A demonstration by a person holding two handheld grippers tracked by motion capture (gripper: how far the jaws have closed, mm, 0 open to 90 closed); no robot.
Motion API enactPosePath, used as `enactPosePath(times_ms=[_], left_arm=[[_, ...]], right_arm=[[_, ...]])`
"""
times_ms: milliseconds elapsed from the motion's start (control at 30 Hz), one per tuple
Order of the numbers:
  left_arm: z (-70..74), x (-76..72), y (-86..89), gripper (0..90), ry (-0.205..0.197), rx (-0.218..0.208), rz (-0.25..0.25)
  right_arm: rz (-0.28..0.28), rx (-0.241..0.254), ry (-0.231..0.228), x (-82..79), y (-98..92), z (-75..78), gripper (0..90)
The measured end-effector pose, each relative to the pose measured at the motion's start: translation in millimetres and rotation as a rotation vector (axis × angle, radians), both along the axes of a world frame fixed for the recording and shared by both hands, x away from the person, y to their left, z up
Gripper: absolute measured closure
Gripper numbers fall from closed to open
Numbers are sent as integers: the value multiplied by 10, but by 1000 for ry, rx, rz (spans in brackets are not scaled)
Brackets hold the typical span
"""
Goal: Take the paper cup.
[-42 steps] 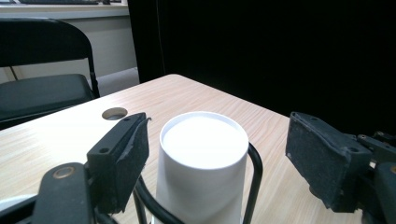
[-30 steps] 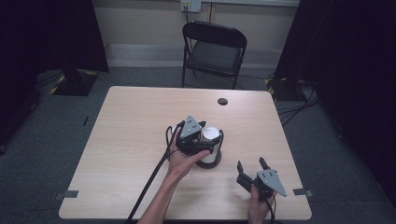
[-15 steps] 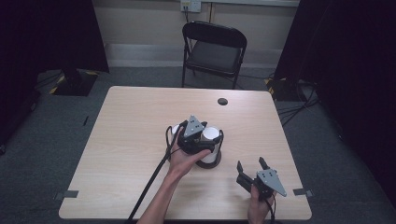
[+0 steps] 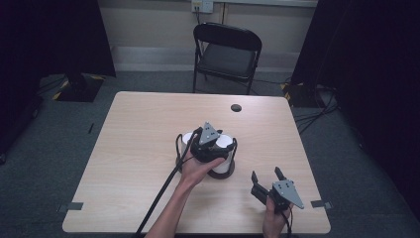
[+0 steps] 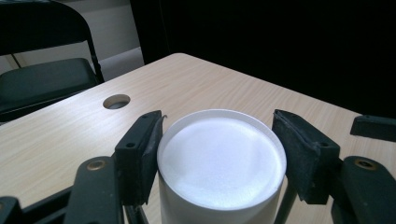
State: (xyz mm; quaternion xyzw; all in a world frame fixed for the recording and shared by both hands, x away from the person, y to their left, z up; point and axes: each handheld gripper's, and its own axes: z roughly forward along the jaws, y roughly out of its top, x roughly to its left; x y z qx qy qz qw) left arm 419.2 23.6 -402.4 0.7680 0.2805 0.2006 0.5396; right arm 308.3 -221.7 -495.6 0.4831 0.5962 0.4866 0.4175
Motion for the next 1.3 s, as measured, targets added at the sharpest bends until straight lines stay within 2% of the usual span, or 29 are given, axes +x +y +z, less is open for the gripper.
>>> enactPosePath(times_ms=[433, 600, 1133, 1300], left_arm=[[-2, 75, -45, 362, 0, -10, -4], [-1, 74, -52, 361, 0, -8, 5], [60, 32, -3, 359, 4, -47, -10], [70, 18, 7, 359, 0, -47, -11]], right_arm=[[-2, -2, -1, -1, 0, 0, 168], [-2, -2, -2, -1, 0, 0, 168], [1, -2, 2, -1, 0, 1, 169], [3, -3, 4, -1, 2, 1, 169]])
